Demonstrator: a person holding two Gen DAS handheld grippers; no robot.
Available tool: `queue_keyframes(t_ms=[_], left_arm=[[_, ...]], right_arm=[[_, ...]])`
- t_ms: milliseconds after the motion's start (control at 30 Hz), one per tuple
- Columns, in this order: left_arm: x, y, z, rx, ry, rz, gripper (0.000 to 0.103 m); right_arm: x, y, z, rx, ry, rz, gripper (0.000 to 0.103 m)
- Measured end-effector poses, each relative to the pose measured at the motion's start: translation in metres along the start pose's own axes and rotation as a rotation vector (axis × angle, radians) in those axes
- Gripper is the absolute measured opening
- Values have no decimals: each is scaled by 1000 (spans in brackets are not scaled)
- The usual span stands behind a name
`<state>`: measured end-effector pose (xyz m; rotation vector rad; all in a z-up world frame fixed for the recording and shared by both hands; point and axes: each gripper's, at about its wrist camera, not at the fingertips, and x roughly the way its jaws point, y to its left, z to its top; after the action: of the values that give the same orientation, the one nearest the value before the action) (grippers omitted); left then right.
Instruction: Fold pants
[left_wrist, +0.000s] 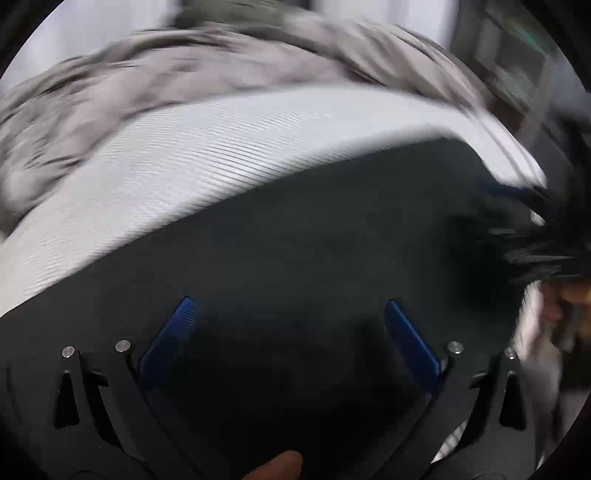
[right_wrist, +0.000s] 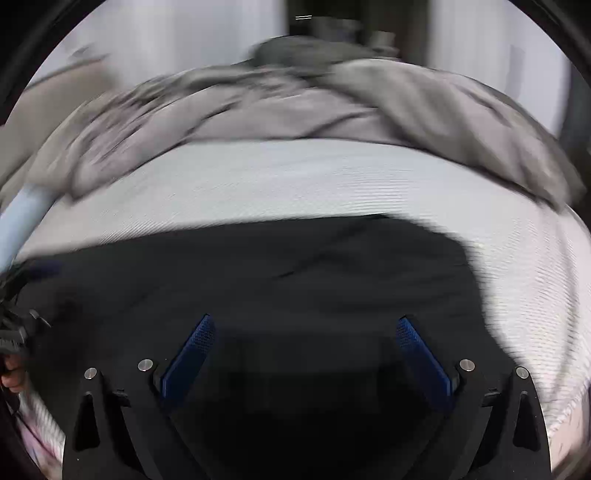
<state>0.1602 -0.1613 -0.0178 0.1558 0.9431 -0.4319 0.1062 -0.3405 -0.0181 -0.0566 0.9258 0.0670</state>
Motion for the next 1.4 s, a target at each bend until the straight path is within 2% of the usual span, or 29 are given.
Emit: queue_keyframes(t_ms=[33,67,133,200,233,300,367,400,467,500,567,667,700,733,800,900,1033,1067,1133,1167,1200,1233,1300,1367,1400], left_arm=[[8,-16,-8,36,31,1,102],[16,-22,-15,59,53,39,102],[14,-15,-28,25,49,43,102],[2,19,-44,-53,43,17,102],[-6,35,-49,-83,41,30,103],[-21,68,-66,-145,37,87,103],[-34,96,-82,-184,35,172,103],[-38,109,-87,-204,38,213,103],[-53,130,-103,-256,29,273,103],[-60,138,-109,-274,20,288,103],[-73,156,-122,-304,19,310,103],[-86,182,-141,-327,22,355,103],[-88,191,-145,-319,23,344,102],[-93,196,-149,-315,13,281,102],[-105,195,-163,-295,0,250,102],[-121,184,-170,-299,-16,301,101],[-162,179,-178,-290,-120,317,101],[-170,186,-181,-307,-136,343,101],[-177,198,-195,-358,-117,408,100],[-175,207,-198,-394,-100,430,98],[-174,220,-205,-442,-86,441,90],[-170,233,-210,-491,-77,437,78],[-163,259,-228,-566,-52,411,65],[-163,277,-241,-600,-71,426,57],[-166,284,-246,-607,-74,443,46]], right_arm=[[7,18,-6,-54,24,25,100],[16,34,-16,-119,58,27,100],[24,44,-34,-190,85,-15,100],[13,25,-46,-174,48,-28,100],[7,5,-50,-146,42,-69,100],[-6,-33,-58,-129,20,-152,100],[-14,-59,-67,-126,19,-318,102],[-17,-69,-70,-108,15,-340,103],[-22,-88,-74,-29,17,-283,102],[-24,-88,-76,-21,15,-282,102],[-24,-77,-73,-68,-2,-320,103],[-20,-69,-74,-90,1,-323,102],[-18,-67,-77,-79,4,-320,102],[-19,-67,-79,-63,3,-310,102],[-18,-69,-74,-42,1,-288,102],[-10,-73,-68,-30,-2,-277,102],[-17,-62,-62,-17,-19,-268,103],[-22,-56,-61,-20,-31,-258,103],[-30,-43,-59,-39,-60,-222,103],[-33,-35,-59,-40,-73,-185,103],[-34,-29,-57,-40,-82,-148,103],[-35,-17,-58,-52,-88,-89,103],[-32,8,-62,-103,-87,11,103],[-23,26,-69,-164,-63,25,103],[-16,32,-73,-192,-48,-2,102]])
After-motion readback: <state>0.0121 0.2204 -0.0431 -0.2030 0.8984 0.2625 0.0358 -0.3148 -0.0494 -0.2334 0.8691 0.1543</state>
